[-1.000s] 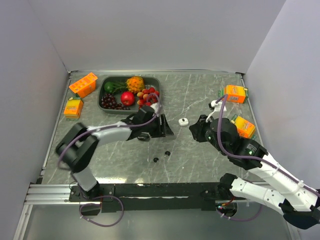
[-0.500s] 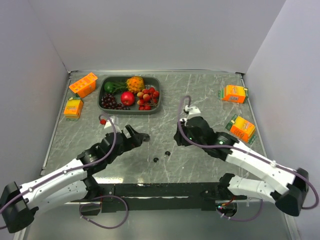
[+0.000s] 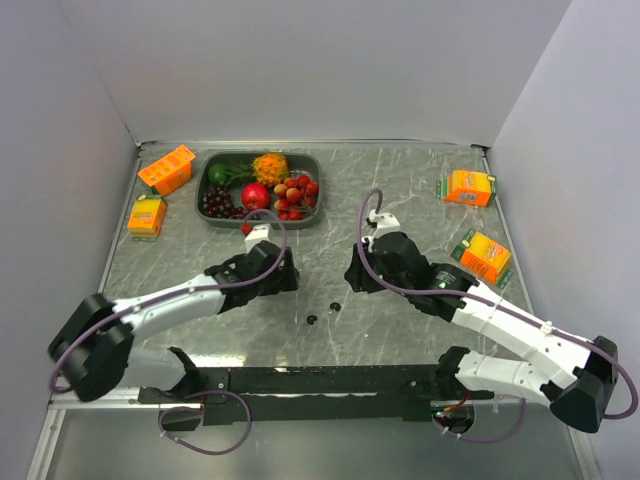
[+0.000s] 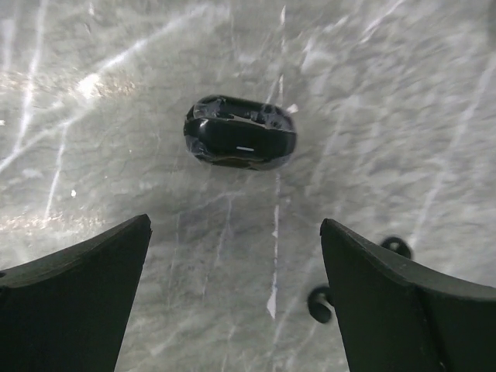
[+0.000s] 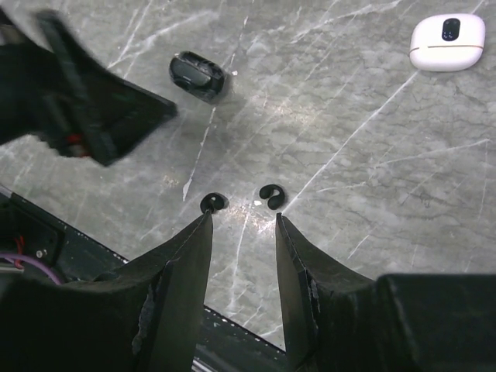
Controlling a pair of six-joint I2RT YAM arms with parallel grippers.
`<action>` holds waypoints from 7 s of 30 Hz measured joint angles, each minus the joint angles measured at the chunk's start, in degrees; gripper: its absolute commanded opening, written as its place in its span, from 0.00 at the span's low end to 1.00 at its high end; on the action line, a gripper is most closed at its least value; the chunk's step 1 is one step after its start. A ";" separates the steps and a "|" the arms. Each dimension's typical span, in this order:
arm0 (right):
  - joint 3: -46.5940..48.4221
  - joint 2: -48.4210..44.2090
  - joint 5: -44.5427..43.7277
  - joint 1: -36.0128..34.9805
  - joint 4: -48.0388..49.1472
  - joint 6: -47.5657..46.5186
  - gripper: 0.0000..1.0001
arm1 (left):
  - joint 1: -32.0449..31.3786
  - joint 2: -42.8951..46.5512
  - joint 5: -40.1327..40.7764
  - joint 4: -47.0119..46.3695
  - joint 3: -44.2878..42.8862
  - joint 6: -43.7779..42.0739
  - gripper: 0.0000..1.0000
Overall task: Insert the wireless bluetooth earbuds into the charging case
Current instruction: Pick up the charging case at the center of the board, then open the charging case, then adjust the charging case.
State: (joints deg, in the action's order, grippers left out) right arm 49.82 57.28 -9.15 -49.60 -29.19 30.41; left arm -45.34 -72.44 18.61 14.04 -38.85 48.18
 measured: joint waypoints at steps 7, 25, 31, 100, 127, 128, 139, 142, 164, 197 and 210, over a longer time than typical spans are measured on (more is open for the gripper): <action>-0.76 -3.45 -0.26 0.00 -0.02 -0.04 0.46 | 0.00 -9.84 -0.81 2.40 -4.74 -2.29 0.96; -0.79 -3.89 -0.92 0.00 0.02 -1.09 0.46 | 0.00 -23.17 2.21 7.76 -14.93 -6.47 0.96; -0.79 -3.89 -1.11 0.00 0.02 -1.14 0.46 | 0.00 -24.63 3.54 7.69 -15.93 -6.58 0.90; 12.02 12.33 23.69 -1.44 -2.75 -4.70 0.82 | -20.31 23.82 -12.33 -60.94 30.62 -51.23 0.01; 12.13 12.55 21.14 -1.62 -3.72 -5.29 0.82 | -21.75 26.01 -10.78 -58.82 30.56 -51.21 0.01; 12.13 12.39 20.98 -1.57 -3.80 -5.33 0.82 | -21.77 26.14 -10.69 -58.73 30.56 -51.21 0.01; 12.13 11.52 19.91 -1.07 -4.42 -5.42 0.82 | -21.88 27.08 -9.99 -58.58 30.93 -51.19 0.01; 12.13 11.52 18.99 -0.50 -5.44 -5.40 0.82 | -21.88 27.76 -9.73 -58.69 31.06 -51.19 0.01; 11.74 10.62 27.93 1.40 1.66 -1.25 0.59 | -22.40 30.05 -9.68 -60.11 31.23 -51.01 0.01; 13.03 11.56 27.23 1.36 -0.24 -4.63 0.00 | -22.99 30.32 -8.44 -61.44 31.23 -49.92 0.37; 20.94 11.37 15.96 -3.69 -8.57 -15.54 0.00 | -22.99 30.10 -3.93 -56.65 29.49 -45.57 0.88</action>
State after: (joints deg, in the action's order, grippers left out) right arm 70.76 68.64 6.81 -53.30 -37.76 14.87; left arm -68.34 -42.35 14.68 -42.61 -9.37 2.61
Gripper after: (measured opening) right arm 0.035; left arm 0.723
